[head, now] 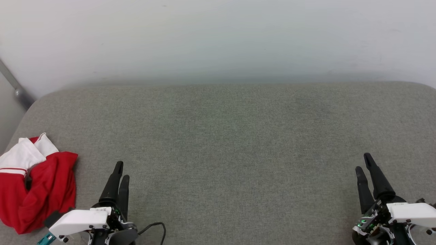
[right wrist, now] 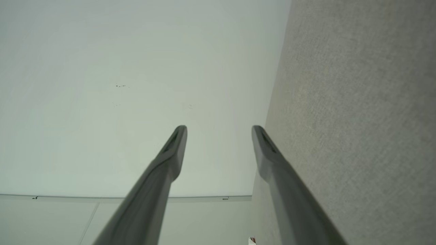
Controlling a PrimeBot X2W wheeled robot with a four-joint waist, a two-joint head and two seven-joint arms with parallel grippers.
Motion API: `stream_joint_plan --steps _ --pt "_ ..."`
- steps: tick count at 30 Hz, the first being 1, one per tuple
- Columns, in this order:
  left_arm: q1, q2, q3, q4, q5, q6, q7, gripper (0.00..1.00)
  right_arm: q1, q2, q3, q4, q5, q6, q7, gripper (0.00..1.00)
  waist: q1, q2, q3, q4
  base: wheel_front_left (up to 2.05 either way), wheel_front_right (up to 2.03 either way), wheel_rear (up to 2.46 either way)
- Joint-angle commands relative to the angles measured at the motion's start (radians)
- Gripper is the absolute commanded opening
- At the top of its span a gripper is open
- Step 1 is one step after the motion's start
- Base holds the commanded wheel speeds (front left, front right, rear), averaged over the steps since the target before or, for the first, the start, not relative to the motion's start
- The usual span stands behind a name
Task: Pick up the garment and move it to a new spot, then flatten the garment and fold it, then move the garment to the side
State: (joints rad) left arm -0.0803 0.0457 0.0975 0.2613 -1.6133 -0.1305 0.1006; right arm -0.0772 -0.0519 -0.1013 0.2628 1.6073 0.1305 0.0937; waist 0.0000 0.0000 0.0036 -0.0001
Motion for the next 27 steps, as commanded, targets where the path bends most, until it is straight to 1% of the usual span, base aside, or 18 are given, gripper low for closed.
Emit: stream_joint_plan --steps 1,7,12,18,27 --pt "-0.024 0.003 -0.016 -0.030 0.003 -0.001 -0.017 1.00 -0.017 0.000 0.012 -0.030 -0.011 0.000 -0.018 1.00 0.0000 0.0000 0.000 0.000 0.00 0.00 0.00" --pt "-0.027 0.007 -0.043 -0.056 0.023 -0.001 -0.042 1.00 -0.013 0.000 0.026 -0.053 -0.030 0.000 -0.042 1.00 0.0000 0.0000 0.001 0.002 0.00 0.00 0.00" --pt "-0.030 0.021 -0.076 -0.083 0.077 -0.001 -0.071 1.00 -0.009 -0.005 0.032 -0.067 -0.106 0.000 -0.065 1.00 0.0000 0.0000 0.001 0.003 0.00 0.00 0.00" --pt "-0.030 0.025 -0.093 -0.107 0.207 -0.001 -0.097 1.00 -0.007 -0.007 0.030 -0.086 -0.281 0.000 -0.091 1.00 0.0000 0.0000 0.002 0.005 0.00 0.00 0.00" --pt "-0.028 0.023 -0.111 -0.111 0.462 -0.001 -0.133 1.00 -0.004 -0.001 0.033 -0.116 -0.564 0.000 -0.126 1.00 0.0000 0.0000 0.001 0.006 0.00 0.00 0.00"
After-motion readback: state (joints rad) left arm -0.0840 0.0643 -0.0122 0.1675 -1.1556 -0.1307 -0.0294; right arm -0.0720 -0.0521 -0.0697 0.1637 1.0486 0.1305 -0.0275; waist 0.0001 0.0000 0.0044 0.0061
